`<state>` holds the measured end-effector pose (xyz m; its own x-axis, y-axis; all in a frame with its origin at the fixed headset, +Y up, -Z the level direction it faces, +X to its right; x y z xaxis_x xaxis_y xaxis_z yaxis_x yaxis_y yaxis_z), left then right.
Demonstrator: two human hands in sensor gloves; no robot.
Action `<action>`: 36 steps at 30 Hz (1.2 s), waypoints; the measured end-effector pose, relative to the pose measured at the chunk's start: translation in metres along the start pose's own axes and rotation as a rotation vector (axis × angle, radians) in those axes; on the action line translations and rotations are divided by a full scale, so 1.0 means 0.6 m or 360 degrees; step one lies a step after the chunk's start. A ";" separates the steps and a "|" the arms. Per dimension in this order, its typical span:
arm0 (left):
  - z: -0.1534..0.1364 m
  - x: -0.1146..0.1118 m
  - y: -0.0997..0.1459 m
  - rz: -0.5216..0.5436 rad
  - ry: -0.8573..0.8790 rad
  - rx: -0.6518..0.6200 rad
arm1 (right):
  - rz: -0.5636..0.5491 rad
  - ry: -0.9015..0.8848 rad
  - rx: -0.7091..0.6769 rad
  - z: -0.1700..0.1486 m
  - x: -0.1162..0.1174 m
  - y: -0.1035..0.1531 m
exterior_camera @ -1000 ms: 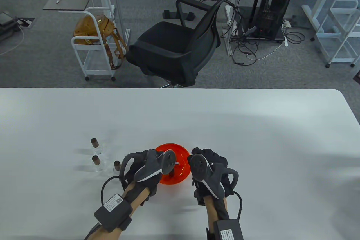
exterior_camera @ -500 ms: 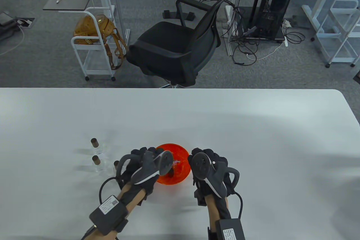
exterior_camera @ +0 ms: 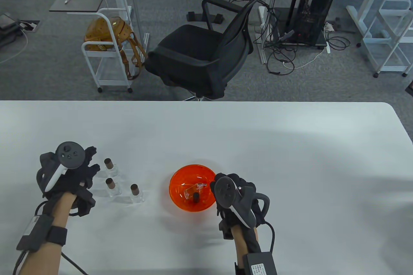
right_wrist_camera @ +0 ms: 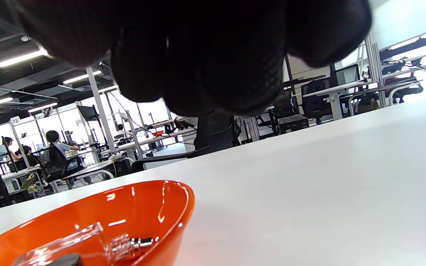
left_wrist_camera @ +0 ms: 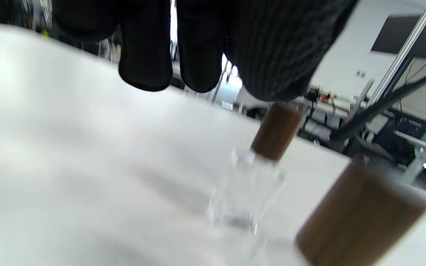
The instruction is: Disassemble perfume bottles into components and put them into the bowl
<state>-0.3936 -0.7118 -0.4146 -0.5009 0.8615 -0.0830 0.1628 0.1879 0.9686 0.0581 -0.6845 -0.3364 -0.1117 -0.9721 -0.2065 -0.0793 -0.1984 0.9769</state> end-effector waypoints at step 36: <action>0.249 -0.090 0.234 0.0171 0.0073 -0.0998 | -0.0062 -0.0336 -0.0351 0.082 -0.032 0.041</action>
<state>-0.2169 -0.6615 -0.3089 -0.5474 0.8367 0.0187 -0.3078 -0.2221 0.9252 0.0097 -0.6646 -0.3113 -0.3178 -0.9203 -0.2282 0.1267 -0.2797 0.9517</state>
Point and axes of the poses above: the tracker on the back of each hand, its own z axis roughly to the thumb side, its own y axis roughly from the fingertips to the wrist, x = y × z, the point moved 3 cm from there along -y, roughly from the wrist to the fingertips, and after that the axes turned 8 degrees about y, right-handed, at the moved point
